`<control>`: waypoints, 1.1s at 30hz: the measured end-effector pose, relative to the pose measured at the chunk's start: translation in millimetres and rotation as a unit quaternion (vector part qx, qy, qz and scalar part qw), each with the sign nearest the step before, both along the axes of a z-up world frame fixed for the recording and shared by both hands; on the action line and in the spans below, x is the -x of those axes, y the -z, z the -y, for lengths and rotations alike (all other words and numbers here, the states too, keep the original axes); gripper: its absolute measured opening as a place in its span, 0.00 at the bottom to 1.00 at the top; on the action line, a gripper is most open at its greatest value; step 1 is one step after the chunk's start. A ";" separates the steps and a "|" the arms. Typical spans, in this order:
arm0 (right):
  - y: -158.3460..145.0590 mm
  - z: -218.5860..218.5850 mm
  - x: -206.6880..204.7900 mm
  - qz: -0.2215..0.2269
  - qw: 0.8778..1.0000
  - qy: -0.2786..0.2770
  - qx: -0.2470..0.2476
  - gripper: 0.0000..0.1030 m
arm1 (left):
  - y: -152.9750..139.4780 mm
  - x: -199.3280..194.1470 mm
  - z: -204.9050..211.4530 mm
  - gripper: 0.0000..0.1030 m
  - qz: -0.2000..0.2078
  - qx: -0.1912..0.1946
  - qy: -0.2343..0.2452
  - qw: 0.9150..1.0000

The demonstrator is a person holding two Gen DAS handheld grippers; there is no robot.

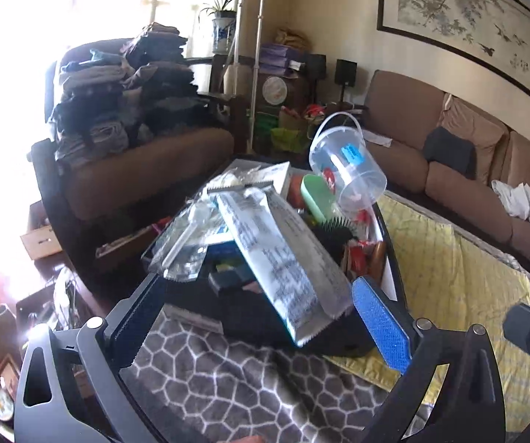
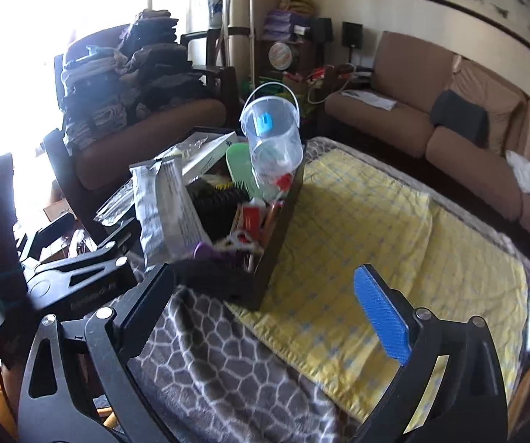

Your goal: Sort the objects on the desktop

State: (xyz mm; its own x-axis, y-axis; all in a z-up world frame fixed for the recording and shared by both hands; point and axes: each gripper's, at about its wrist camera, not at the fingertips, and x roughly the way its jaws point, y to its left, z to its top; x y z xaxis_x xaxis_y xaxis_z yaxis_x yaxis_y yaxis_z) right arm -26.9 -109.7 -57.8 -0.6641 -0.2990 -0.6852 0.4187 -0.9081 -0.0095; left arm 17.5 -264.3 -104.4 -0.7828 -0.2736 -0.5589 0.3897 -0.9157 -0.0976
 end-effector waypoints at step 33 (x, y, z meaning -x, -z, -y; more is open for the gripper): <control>36.1 -17.1 -15.9 -0.040 0.999 0.030 0.003 0.97 | -14.5 -14.0 -31.7 1.00 -0.013 0.036 0.023 0.999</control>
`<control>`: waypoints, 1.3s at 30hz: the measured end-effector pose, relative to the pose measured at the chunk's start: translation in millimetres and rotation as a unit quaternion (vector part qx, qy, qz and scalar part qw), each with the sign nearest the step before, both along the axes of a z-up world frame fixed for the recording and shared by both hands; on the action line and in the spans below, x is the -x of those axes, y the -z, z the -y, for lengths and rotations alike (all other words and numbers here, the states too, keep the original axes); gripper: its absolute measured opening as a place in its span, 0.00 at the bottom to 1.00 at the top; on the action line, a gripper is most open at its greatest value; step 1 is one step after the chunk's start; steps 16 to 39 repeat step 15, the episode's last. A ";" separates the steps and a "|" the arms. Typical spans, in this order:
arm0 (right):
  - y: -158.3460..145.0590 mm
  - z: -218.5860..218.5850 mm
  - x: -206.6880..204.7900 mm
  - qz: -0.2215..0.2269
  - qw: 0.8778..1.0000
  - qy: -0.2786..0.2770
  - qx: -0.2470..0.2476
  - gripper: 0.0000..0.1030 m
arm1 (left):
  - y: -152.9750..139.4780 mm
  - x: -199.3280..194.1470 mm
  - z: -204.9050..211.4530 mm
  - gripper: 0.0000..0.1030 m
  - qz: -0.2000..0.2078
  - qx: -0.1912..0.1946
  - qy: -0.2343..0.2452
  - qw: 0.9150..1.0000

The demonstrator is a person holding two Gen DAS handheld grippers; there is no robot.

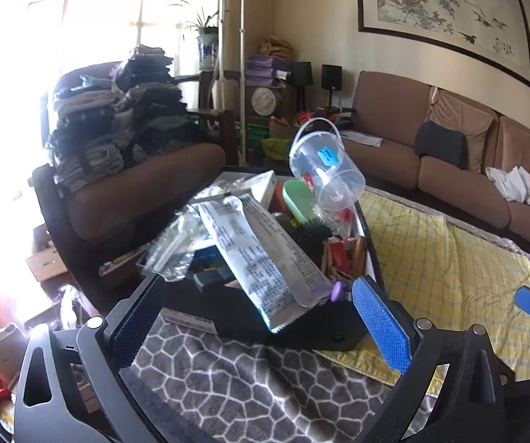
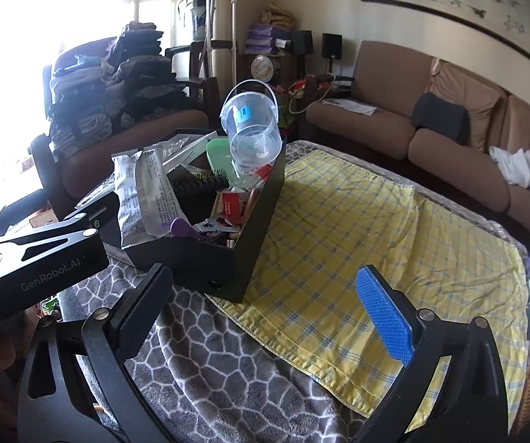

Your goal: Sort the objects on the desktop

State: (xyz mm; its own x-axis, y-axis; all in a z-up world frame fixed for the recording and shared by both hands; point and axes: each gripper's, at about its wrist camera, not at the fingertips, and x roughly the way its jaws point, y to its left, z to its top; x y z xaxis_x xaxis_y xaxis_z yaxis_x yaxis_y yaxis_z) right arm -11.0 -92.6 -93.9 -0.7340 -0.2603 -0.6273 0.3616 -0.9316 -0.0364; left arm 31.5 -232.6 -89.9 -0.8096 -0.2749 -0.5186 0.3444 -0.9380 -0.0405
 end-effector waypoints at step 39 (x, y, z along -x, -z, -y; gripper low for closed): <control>0.4 3.8 -2.9 -0.006 1.000 0.001 -0.010 0.97 | 0.1 -0.4 3.2 1.00 0.006 -0.006 -0.003 1.000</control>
